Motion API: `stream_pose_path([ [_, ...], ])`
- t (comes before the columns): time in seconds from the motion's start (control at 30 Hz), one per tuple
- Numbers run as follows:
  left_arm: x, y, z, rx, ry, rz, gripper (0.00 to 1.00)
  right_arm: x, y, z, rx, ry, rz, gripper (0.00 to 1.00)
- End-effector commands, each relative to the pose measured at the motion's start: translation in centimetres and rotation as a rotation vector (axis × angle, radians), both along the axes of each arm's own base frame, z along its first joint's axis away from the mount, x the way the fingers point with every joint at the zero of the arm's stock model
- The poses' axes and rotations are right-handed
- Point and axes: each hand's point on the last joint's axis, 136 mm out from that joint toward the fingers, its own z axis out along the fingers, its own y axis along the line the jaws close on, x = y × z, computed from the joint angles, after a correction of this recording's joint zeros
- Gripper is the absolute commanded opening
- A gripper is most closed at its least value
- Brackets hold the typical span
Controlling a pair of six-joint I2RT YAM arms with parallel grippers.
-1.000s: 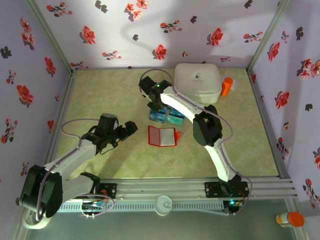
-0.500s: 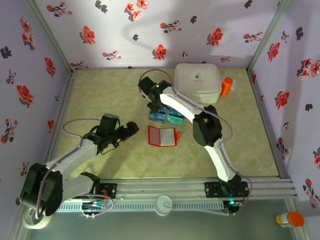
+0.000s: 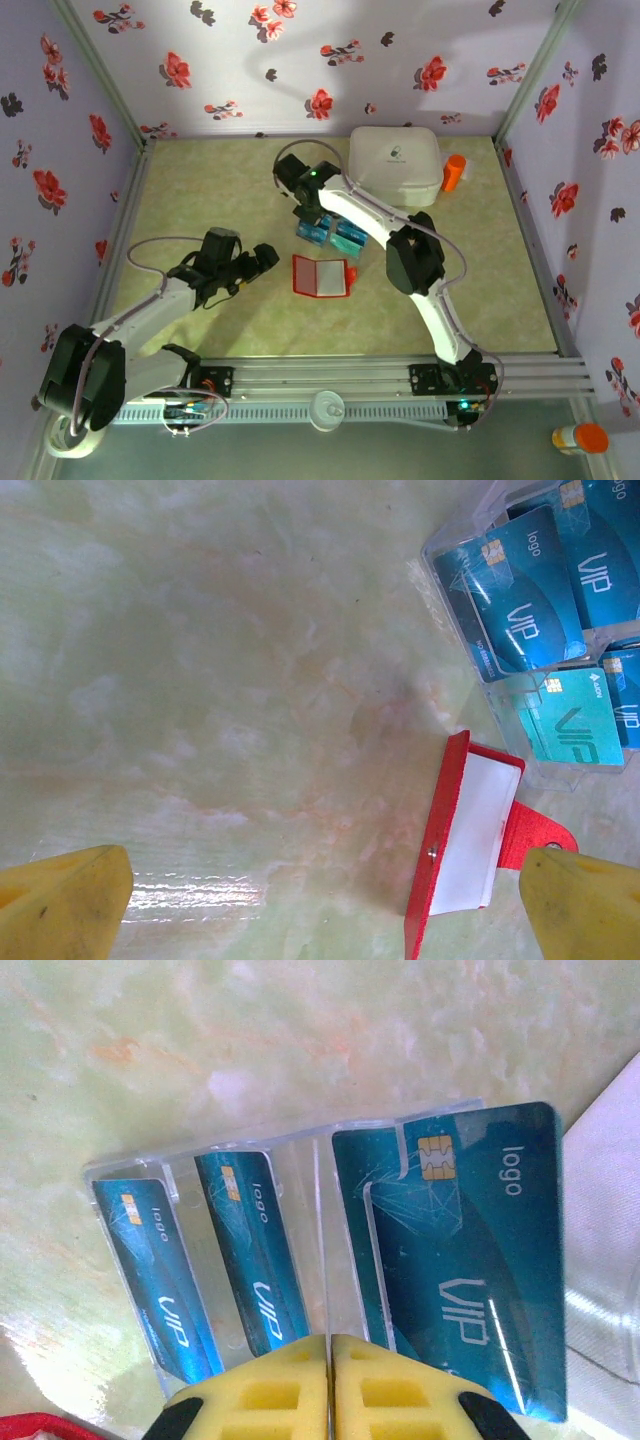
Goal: Put the credit cards into the card holder
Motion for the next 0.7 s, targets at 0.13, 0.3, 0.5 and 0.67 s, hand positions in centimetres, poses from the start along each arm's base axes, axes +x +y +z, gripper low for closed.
stream_pose_path([
  [0.13,0.7,-0.4,0.9,-0.001,-0.018,0.008,1.00,-0.4,0.6,5.6,-0.011,-0.136,0.080,0.01],
  [0.3,0.9,-0.4,1.2,0.003,-0.025,0.004,1.00,-1.1,1.1,8.6,0.051,-0.182,0.075,0.00],
  [0.5,1.3,-0.5,2.2,0.024,-0.046,-0.018,1.00,-2.5,0.2,13.0,0.205,-0.220,-0.002,0.00],
  [0.67,1.6,-0.5,3.6,0.055,-0.077,-0.038,1.00,-4.4,-1.6,14.6,0.419,-0.164,-0.131,0.00],
])
